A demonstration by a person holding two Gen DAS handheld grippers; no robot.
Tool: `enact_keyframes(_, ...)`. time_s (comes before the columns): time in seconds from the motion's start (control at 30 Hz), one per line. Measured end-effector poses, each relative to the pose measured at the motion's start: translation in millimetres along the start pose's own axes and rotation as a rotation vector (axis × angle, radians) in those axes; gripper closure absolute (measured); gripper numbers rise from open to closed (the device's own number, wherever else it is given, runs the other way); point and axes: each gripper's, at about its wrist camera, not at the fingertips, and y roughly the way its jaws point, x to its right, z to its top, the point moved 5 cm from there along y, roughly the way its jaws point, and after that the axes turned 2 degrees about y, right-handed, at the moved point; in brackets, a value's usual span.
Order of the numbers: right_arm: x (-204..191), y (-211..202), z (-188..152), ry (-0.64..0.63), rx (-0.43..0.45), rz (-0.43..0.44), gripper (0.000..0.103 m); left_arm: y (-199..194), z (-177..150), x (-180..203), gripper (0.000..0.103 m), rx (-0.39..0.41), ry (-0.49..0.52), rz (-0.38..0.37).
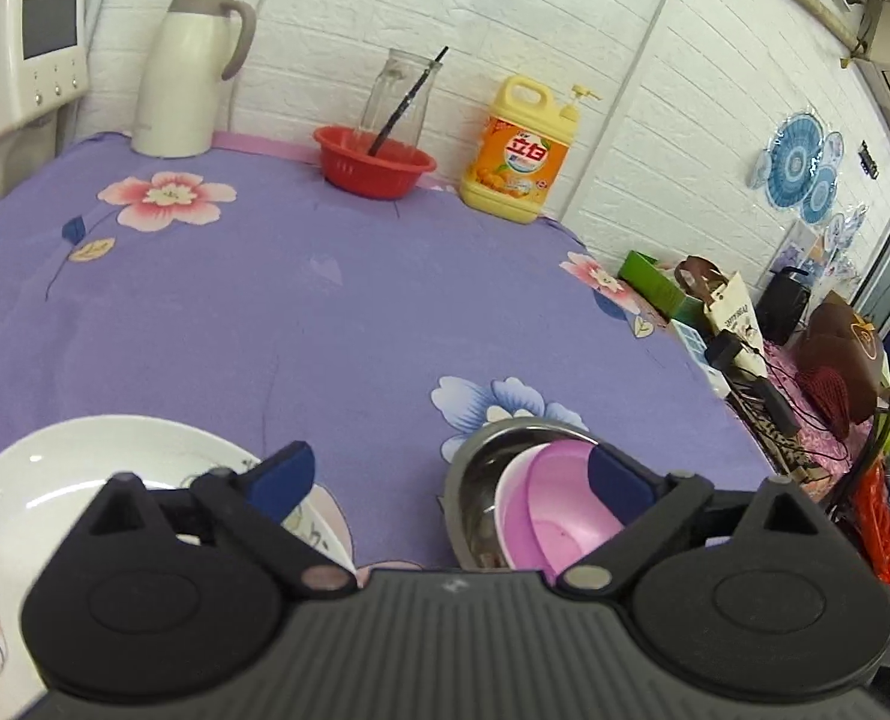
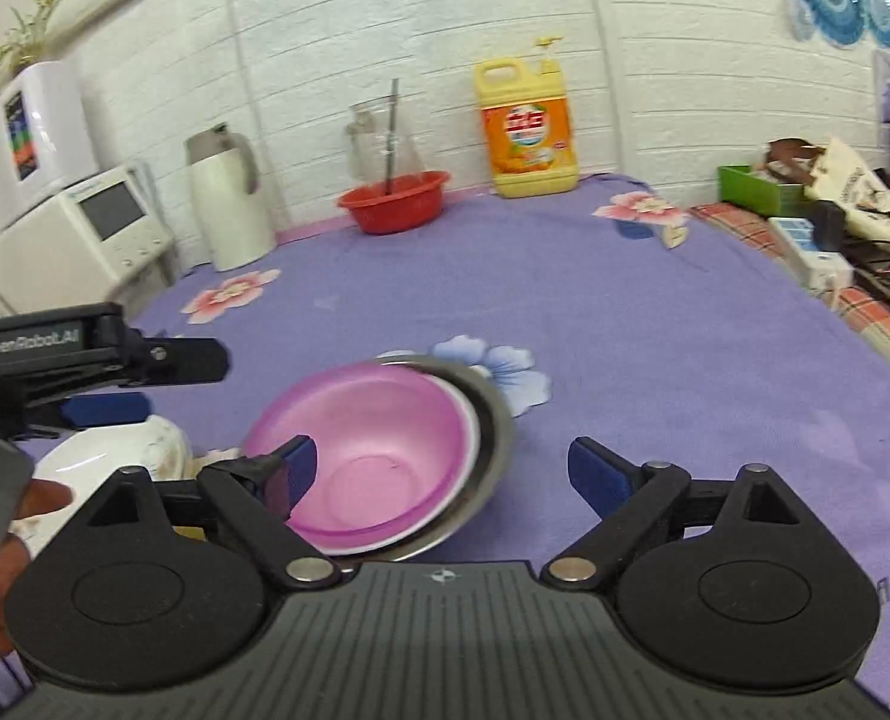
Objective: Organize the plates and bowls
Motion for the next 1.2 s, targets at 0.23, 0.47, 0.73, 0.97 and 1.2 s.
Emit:
enact_keyframes(0.23,18.4,16.7,-4.8,0.059,-0.037,-0.016,0.0,20.4,0.5,2.1,0.007,-0.06,0.016,0.005)
enact_keyframes(0.47,18.3,31.4,-8.2,0.061,-0.079,-0.001,0.0,45.8,8.9,8.9,0.007,-0.175,0.121,-0.047)
enact_keyframes(0.73,17.5,44.7,-10.0,0.046,-0.116,-0.007,0.0,77.4,7.7,14.0,0.007,-0.277,0.233,-0.113)
enact_keyframes(0.97,16.8,52.7,-10.2,0.043,-0.133,-0.015,0.0,88.3,6.9,9.5,0.007,-0.308,0.261,-0.09)
enact_keyframes(1.2,13.2,61.6,-13.3,0.024,-0.15,-0.011,0.0,97.3,-0.3,12.3,0.007,-0.327,0.304,-0.039)
